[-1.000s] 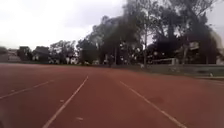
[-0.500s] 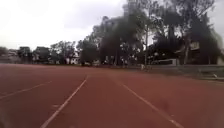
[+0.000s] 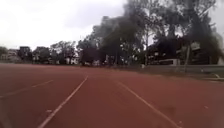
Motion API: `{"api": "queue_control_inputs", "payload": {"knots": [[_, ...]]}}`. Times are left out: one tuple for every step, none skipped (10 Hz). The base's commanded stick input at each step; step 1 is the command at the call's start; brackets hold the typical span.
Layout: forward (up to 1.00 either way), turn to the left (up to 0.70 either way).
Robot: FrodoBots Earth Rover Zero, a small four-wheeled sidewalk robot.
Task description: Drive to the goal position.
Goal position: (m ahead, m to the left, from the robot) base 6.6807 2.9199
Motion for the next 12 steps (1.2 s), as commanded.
{"api": "queue_control_inputs", "payload": {"knots": [[0.45,0.0],[0.45,0.0],[0.45,0.0],[0.45,0.1],[0.45,0.24],[0.45,0.27],[0.45,0.27],[0.45,0.27],[0.45,0.27],[0.45,0.27],[0.45,0.27],[0.45,0.27]]}}
